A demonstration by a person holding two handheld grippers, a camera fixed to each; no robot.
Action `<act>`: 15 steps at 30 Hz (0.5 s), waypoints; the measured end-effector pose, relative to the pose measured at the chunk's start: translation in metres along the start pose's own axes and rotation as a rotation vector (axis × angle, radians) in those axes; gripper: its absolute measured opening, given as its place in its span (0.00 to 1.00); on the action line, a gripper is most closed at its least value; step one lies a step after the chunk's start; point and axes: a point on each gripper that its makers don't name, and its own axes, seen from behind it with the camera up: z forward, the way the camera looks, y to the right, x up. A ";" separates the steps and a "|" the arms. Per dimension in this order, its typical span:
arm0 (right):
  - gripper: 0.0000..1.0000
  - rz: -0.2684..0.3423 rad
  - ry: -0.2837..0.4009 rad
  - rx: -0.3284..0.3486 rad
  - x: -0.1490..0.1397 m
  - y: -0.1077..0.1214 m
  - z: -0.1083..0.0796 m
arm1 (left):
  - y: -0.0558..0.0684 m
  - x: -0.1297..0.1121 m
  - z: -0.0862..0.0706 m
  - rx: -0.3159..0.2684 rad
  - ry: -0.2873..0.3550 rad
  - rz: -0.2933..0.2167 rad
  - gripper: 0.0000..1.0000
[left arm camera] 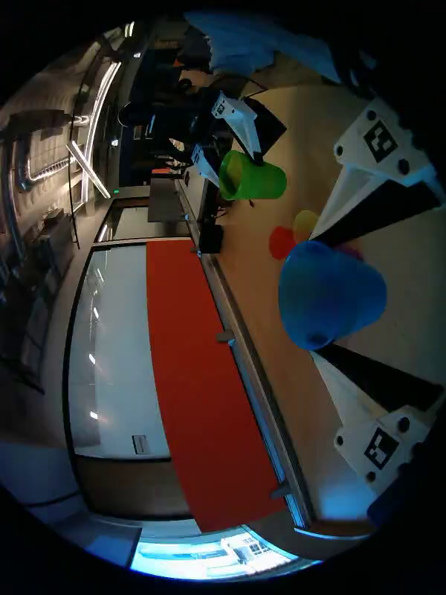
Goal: Pour water
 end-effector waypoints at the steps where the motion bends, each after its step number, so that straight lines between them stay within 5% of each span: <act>1: 0.90 0.001 -0.010 0.003 -0.004 0.000 -0.001 | 0.000 -0.004 0.000 0.000 -0.008 0.000 0.88; 15: 0.90 0.023 -0.144 0.039 -0.054 -0.002 -0.005 | 0.008 -0.058 0.006 -0.029 -0.145 0.009 0.88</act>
